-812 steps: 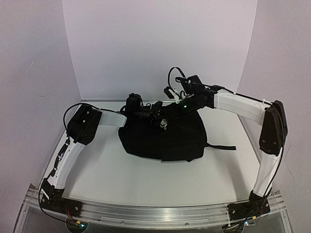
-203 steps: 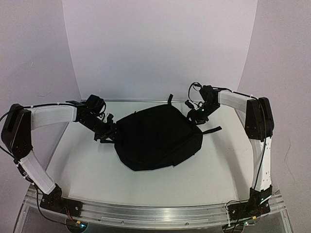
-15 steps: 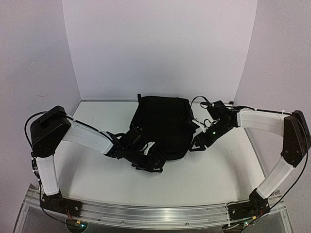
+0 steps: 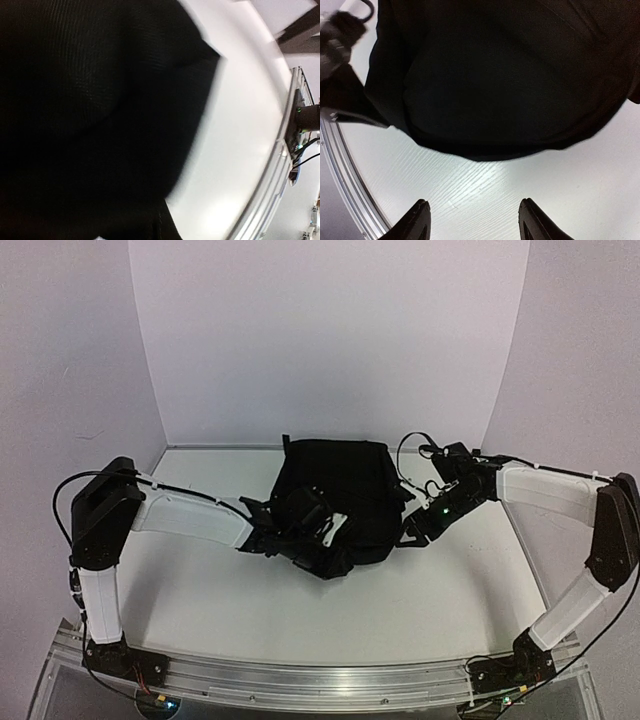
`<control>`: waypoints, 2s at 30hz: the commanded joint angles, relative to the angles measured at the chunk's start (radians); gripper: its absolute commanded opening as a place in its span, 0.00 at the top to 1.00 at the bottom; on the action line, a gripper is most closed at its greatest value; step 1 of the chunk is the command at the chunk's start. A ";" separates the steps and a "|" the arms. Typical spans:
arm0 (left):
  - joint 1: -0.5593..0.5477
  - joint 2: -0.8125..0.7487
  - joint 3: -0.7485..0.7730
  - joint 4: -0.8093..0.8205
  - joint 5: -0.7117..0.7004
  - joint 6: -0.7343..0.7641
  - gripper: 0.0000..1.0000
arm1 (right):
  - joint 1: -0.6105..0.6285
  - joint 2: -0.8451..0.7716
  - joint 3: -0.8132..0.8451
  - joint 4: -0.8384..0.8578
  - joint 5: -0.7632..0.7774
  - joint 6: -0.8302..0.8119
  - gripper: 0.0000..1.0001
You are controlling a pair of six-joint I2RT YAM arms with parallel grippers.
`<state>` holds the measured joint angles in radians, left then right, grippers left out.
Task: Pack the student bag
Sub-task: Adjust the student bag at the center of the board.
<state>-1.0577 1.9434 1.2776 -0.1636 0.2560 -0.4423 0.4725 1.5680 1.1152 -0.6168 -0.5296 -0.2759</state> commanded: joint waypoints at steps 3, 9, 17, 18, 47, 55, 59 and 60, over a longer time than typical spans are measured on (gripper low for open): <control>-0.129 -0.136 0.156 -0.136 -0.081 0.128 1.00 | -0.007 -0.068 -0.016 -0.018 0.018 -0.022 0.41; -0.132 -0.131 0.044 -0.230 -0.061 0.081 0.73 | -0.007 -0.069 -0.033 -0.023 0.022 -0.037 0.38; -0.084 -0.352 -0.086 -0.223 -0.169 -0.135 0.36 | -0.004 -0.093 -0.007 -0.039 -0.008 -0.060 0.34; -0.059 -0.373 -0.129 -0.208 -0.192 -0.190 0.35 | 0.000 -0.097 -0.007 -0.036 -0.010 -0.061 0.34; 0.121 -0.245 -0.291 -0.245 -0.076 -0.360 0.35 | 0.242 -0.151 -0.175 0.041 0.239 -0.173 0.25; 0.231 -0.490 -0.036 -0.446 -0.228 -0.263 0.00 | 0.220 -0.333 0.019 -0.003 0.377 -0.078 0.02; 0.388 -0.409 0.200 -0.628 -0.189 -0.243 0.00 | 0.142 -0.250 0.172 -0.012 0.335 0.023 0.02; 0.418 -0.399 0.247 -0.640 -0.168 -0.229 0.00 | 0.100 -0.224 0.214 -0.026 0.289 0.046 0.02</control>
<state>-0.7623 1.4943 1.3406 -0.6054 0.0949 -0.7319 0.6718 1.2535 1.2043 -0.6019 -0.2017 -0.3447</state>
